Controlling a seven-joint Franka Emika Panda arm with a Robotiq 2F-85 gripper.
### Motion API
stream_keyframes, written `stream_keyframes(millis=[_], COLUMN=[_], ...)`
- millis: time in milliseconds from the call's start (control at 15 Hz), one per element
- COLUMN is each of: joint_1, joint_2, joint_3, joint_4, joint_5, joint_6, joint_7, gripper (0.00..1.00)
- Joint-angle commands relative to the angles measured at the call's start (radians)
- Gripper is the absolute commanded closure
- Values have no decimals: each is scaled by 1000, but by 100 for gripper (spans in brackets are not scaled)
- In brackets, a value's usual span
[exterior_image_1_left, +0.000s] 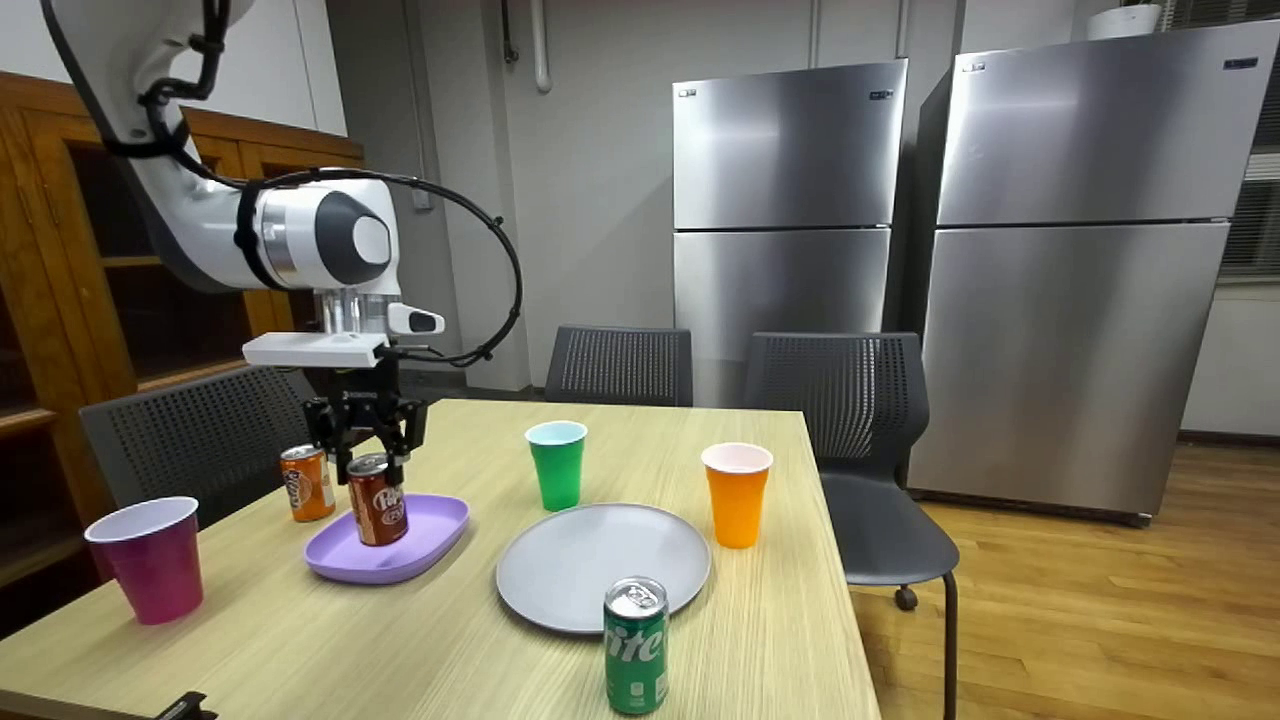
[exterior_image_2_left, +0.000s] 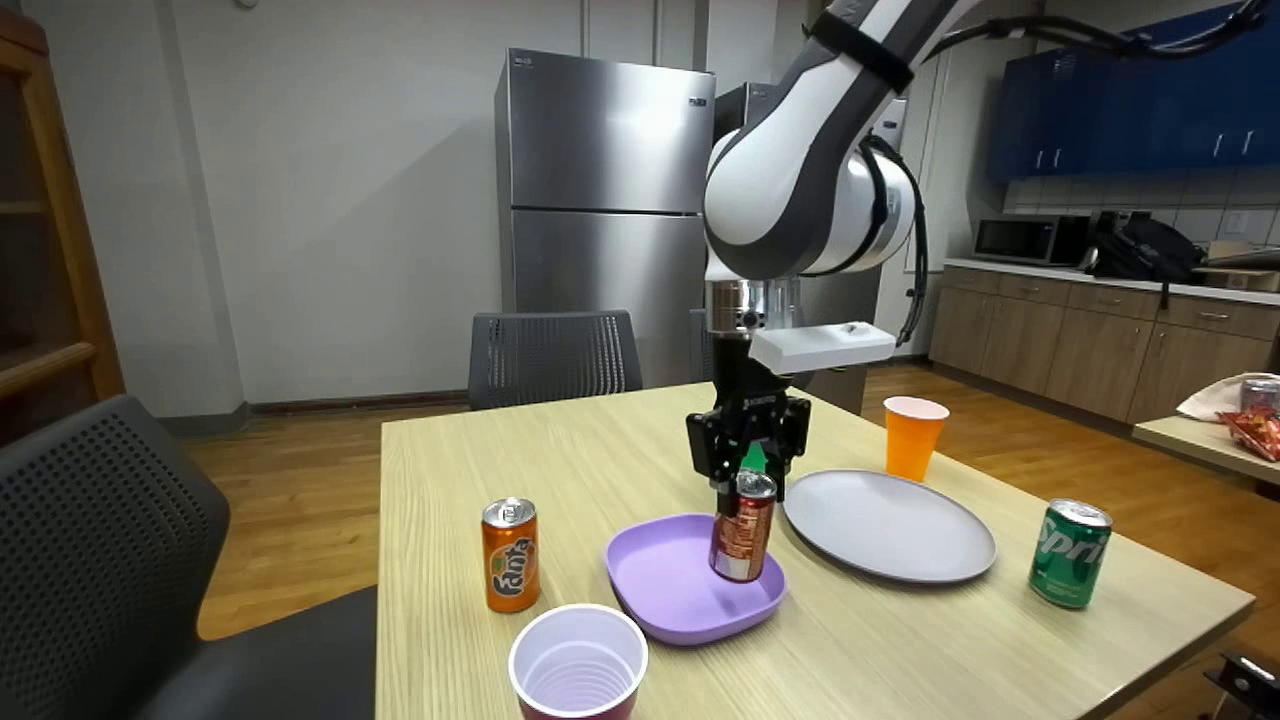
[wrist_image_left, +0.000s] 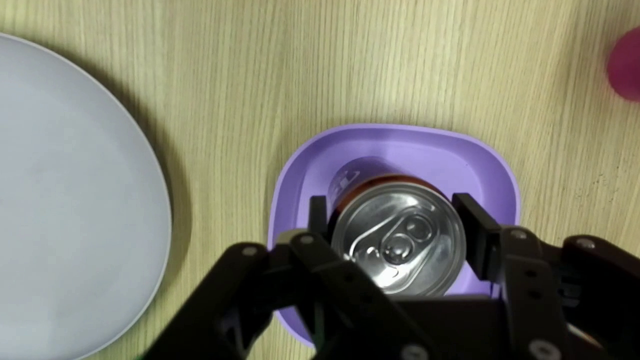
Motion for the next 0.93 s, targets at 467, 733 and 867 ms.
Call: stream_keyframes(millis=[467,733,867], joint_1=[19,18,19], joint_2=[89,97,101], joint_3=[-4,-6,-5], joint_4=[93,98,100], joint_5=[1,0,-1], joint_6=[-56,-64,-70], joint_7=[5,5,3], gripper=[62,62,62])
